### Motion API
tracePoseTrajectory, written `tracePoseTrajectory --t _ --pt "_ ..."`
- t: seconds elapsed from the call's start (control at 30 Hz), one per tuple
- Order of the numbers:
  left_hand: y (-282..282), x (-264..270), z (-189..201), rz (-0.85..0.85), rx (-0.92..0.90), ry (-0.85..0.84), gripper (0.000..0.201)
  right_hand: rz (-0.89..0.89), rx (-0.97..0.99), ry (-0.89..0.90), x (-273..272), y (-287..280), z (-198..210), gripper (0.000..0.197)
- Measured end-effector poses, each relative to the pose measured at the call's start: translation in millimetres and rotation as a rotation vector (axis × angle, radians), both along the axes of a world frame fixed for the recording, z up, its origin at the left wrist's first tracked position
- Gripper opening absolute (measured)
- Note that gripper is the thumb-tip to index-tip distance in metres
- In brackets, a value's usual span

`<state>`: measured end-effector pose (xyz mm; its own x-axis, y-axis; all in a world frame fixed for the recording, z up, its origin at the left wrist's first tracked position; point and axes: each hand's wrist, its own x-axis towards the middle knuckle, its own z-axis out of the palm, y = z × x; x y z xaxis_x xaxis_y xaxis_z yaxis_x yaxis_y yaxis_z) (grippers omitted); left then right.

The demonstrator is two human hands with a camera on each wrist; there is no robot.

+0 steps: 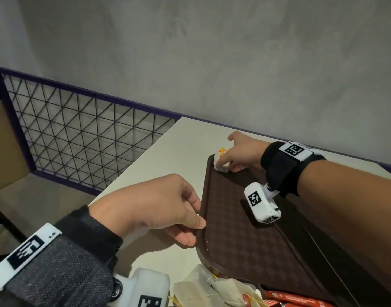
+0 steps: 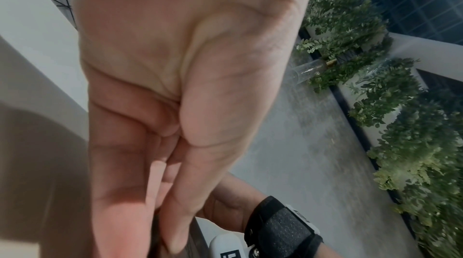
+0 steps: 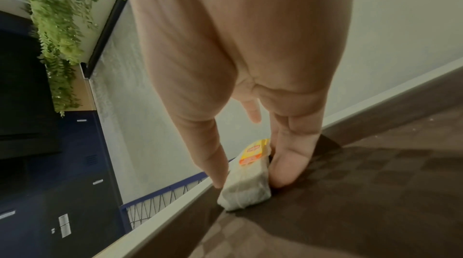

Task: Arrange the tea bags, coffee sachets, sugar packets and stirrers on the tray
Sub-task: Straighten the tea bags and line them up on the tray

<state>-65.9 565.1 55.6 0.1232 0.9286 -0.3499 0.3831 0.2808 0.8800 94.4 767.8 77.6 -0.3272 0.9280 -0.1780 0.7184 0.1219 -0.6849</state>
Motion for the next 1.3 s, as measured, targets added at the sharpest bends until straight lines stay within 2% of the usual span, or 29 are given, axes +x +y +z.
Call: tracePoseTrajectory --t 0.2,0.27,0.33,0.4,0.5,0.57,0.7,0.8,0.87,1.0,1.1,1.2,1.3 --pt "1.6 0.9 -2.6 0.004 0.008 -0.011 0.025 0.038 0.108 -0.077 -2.8 -1.2 -2.2 0.099" --pt "4.1 1.1 -4.7 0.038 0.047 -0.02 0.024 0.055 0.208 -0.163 -2.6 -5.9 1.7 0.094" --pt "5.7 2.3 -6.6 0.072 0.073 -0.029 0.022 0.082 0.392 -0.319 2.5 -13.8 11.5 0.082" --pt "5.9 3.3 -7.3 0.093 0.069 -0.039 0.021 0.128 0.482 -0.353 10.6 -29.6 25.8 0.066" --pt "1.8 1.9 -3.9 0.095 0.069 -0.025 0.017 0.259 0.428 -0.314 20.9 -73.6 47.7 0.028" --pt "-3.4 1.4 1.7 0.087 0.095 -0.008 0.018 0.402 0.302 -0.298 28.4 -114.6 57.5 0.019" --pt "-20.0 0.5 18.9 0.111 0.181 0.067 0.021 0.608 0.088 -0.502 44.3 -192.3 69.1 0.04" --pt "-36.8 2.7 38.1 0.094 0.246 0.1 0.02 0.606 0.037 -0.553 61.3 -222.8 68.4 0.056" --pt "-48.4 5.8 53.6 0.084 0.305 0.078 0.02 0.534 0.068 -0.508 71.3 -230.2 60.4 0.052" --pt "-69.2 21.6 85.3 0.044 0.426 0.06 0.022 0.403 0.057 -0.325 80.2 -236.5 33.8 0.02" --pt "-75.1 35.5 100.4 -0.004 0.484 0.074 0.019 0.356 0.056 -0.179 85.8 -239.0 27.4 0.013" --pt "-74.4 45.4 95.5 -0.047 0.498 0.062 0.021 0.29 0.099 0.004 95.1 -241.8 35.8 0.011" --pt "-72.9 50.1 81.2 -0.126 0.454 0.062 0.034 0.28 0.178 0.166 103.7 -243.4 50.0 0.008"
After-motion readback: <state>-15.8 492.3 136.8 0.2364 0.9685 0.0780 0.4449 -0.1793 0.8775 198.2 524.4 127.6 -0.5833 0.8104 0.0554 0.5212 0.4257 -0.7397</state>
